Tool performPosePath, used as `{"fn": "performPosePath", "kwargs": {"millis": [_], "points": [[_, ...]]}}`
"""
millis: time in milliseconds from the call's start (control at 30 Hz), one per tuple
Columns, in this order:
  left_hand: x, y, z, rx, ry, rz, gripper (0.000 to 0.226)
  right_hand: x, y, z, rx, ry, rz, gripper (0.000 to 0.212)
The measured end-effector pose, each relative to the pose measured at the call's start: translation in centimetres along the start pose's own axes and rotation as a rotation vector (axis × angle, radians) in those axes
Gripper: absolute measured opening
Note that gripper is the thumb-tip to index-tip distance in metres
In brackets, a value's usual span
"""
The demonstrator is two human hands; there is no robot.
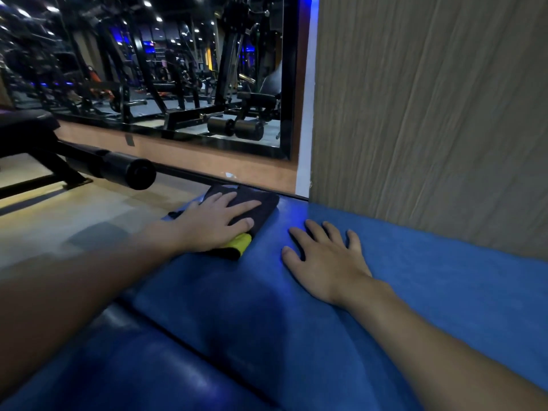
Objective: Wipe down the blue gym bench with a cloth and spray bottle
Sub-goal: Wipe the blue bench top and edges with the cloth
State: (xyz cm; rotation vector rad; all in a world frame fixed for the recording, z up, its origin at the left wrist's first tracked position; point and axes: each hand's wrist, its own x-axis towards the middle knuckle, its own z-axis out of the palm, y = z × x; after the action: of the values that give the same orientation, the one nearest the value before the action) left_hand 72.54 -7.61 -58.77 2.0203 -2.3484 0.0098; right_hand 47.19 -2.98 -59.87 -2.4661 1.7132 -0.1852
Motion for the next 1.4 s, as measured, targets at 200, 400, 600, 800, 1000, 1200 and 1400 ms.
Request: {"fn": "performPosePath", "kwargs": {"millis": [200, 400, 600, 800, 1000, 1200, 1400], "points": [[-11.4, -1.4, -0.9, 0.008, -0.034, 0.04, 0.062, -0.4, -0.2, -0.2, -0.008, -0.015, 0.001, 0.063], [-11.8, -1.6, -1.1, -0.027, -0.005, 0.002, 0.067, -0.5, -0.4, -0.2, -0.024, -0.033, 0.008, 0.063], [-2.0, -2.5, -0.2, -0.079, -0.011, -0.063, 0.058, -0.5, -0.6, 0.1, -0.048, -0.022, 0.001, 0.061], [6.0, -0.9, -0.9, -0.094, -0.012, -0.174, 0.067, -0.1, -0.4, 0.1, -0.062, -0.01, -0.005, 0.059], [5.8, -0.1, -0.6, -0.075, -0.004, -0.215, 0.067, 0.1, -0.3, 0.2, -0.032, -0.008, -0.003, 0.061], [3.1, 2.5, -0.6, 0.013, -0.018, -0.222, 0.059, -0.2, 0.0, -0.6, 0.001, -0.042, -0.035, 0.06], [2.4, 4.9, -0.7, 0.021, -0.043, -0.198, 0.059, -3.4, 6.0, -2.9, -0.072, -0.018, 0.089, 0.059]]}}
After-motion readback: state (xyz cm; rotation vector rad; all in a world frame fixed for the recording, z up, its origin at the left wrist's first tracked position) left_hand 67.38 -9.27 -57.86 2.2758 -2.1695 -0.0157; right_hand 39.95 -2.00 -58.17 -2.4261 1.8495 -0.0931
